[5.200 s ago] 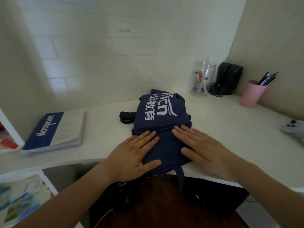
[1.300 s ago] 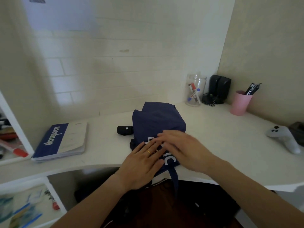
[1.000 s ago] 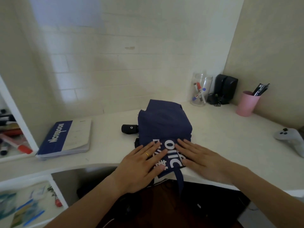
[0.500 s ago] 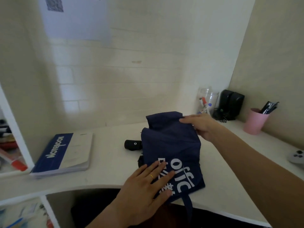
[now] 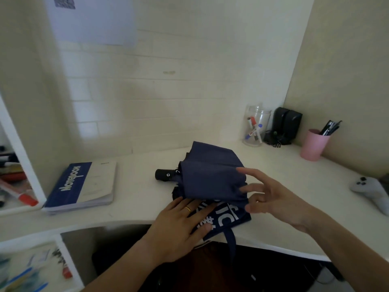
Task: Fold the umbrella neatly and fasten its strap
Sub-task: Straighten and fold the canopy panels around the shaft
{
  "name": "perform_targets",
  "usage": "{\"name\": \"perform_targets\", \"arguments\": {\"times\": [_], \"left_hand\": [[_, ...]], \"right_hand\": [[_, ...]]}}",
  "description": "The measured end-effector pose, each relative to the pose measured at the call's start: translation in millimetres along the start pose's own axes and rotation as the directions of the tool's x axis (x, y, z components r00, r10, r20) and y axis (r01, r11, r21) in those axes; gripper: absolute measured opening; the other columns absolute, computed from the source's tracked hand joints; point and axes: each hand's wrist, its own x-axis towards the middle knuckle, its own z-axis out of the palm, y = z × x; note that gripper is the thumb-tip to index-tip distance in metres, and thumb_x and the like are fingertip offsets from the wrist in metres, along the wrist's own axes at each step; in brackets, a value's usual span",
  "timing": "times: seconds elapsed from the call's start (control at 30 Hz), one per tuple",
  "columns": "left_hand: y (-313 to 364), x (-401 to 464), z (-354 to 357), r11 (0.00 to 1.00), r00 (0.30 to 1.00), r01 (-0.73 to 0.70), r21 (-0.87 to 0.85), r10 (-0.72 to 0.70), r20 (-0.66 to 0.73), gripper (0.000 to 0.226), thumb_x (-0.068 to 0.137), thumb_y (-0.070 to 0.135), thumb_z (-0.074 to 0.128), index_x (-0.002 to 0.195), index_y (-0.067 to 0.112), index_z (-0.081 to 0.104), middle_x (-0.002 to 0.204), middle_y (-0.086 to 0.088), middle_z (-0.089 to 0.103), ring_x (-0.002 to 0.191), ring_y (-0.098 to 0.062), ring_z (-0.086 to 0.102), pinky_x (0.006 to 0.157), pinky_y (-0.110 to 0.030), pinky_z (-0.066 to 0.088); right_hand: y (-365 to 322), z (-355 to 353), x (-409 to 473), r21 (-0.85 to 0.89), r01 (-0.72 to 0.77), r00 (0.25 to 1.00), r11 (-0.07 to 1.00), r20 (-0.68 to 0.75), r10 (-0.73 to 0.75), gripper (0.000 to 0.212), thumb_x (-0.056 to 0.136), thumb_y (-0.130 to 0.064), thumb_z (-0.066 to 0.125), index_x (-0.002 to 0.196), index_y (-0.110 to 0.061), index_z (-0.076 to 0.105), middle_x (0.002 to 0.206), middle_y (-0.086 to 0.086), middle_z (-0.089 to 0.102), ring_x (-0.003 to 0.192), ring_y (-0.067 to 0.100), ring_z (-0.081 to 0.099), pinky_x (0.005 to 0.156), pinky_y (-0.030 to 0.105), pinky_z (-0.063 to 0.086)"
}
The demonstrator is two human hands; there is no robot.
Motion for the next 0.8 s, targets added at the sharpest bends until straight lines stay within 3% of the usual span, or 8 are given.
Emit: {"name": "perform_targets", "arguments": {"times": [0.07,0.23,0.33,0.4,0.5,0.6,0.73,0.8], "left_hand": [[0,0,-2,1.000,0.999,0.006,-0.006,-0.006,0.034,0.057,0.104,0.064,0.011,0.158,0.048,0.008,0.169,0.010,0.017,0.157,-0.010,0.009,0.127,-0.040,0.013],[3,1,-5,0.999,0.997,0.024,-0.029,-0.022,0.077,0.057,0.103,0.065,0.010,0.158,0.049,0.004,0.170,0.012,0.007,0.157,-0.007,-0.001,0.127,-0.040,0.010],[3,1,-8,1.000,1.000,-0.004,-0.029,0.005,0.021,0.055,0.105,0.062,0.014,0.158,0.048,0.010,0.167,0.011,0.024,0.155,-0.009,0.014,0.126,-0.039,0.017],[4,0,-12,0.998,0.999,-0.029,-0.052,0.028,-0.030,0.051,0.106,0.059,0.020,0.155,0.045,0.028,0.158,0.012,0.043,0.149,-0.009,0.031,0.124,-0.034,0.023],[5,-1,-15,0.993,0.999,-0.031,-0.112,0.026,-0.044,0.047,0.106,0.059,0.025,0.137,0.037,0.053,0.140,0.009,0.062,0.134,-0.012,0.049,0.119,-0.032,0.032],[4,1,-16,0.985,1.000,-0.010,-0.170,0.008,-0.012,0.050,0.102,0.064,0.033,0.135,0.035,0.057,0.133,0.009,0.064,0.122,-0.011,0.054,0.110,-0.029,0.039],[2,-4,-18,0.917,0.978,0.114,-0.382,-0.172,-0.119,0.051,0.084,0.079,0.050,0.110,0.041,0.070,0.106,0.020,0.068,0.101,-0.003,0.057,0.087,-0.022,0.045],[9,-3,-21,0.769,0.916,0.230,-0.597,-0.378,-0.134,0.057,0.085,0.080,0.046,0.079,0.029,0.070,0.079,0.014,0.067,0.082,-0.007,0.059,0.088,-0.025,0.043]], "right_hand": [[-3,6,2,-0.039,0.009,0.996,0.999,-0.091,-0.013,0.080,0.073,0.004,0.084,0.129,-0.047,0.058,0.117,0.008,0.062,0.078,0.021,0.064,0.077,0.028,0.056],[2,17,9,-0.041,0.029,0.955,0.999,-0.293,-0.040,0.062,0.068,0.007,0.085,0.115,-0.031,0.069,0.101,0.007,0.064,0.079,0.022,0.066,0.068,0.024,0.055],[11,15,4,-0.193,0.166,0.952,0.967,-0.226,-0.208,0.052,0.068,0.008,0.085,0.105,-0.027,0.074,0.082,0.002,0.064,0.068,0.011,0.057,0.060,0.016,0.047],[20,13,2,-0.395,0.237,0.937,0.888,-0.150,-0.317,0.048,0.070,0.003,0.083,0.099,-0.034,0.072,0.081,-0.003,0.064,0.067,0.007,0.052,0.061,0.015,0.042],[39,11,0,-0.615,0.254,0.934,0.746,-0.045,-0.355,0.041,0.076,-0.006,0.071,0.098,-0.040,0.063,0.088,-0.010,0.066,0.077,0.011,0.055,0.069,0.024,0.046],[46,8,-4,-0.601,0.253,0.947,0.758,-0.009,-0.322,0.038,0.081,-0.004,0.067,0.096,-0.038,0.064,0.088,-0.006,0.066,0.072,0.010,0.054,0.065,0.022,0.044],[47,3,-3,-0.650,0.251,0.951,0.717,0.029,-0.307,0.033,0.081,-0.007,0.066,0.099,-0.034,0.071,0.081,-0.002,0.066,0.072,0.011,0.057,0.068,0.024,0.046],[46,4,-2,-0.677,0.249,0.953,0.693,0.043,-0.301,0.031,0.082,-0.008,0.065,0.102,-0.030,0.073,0.082,0.001,0.067,0.075,0.014,0.060,0.072,0.026,0.048]]}}
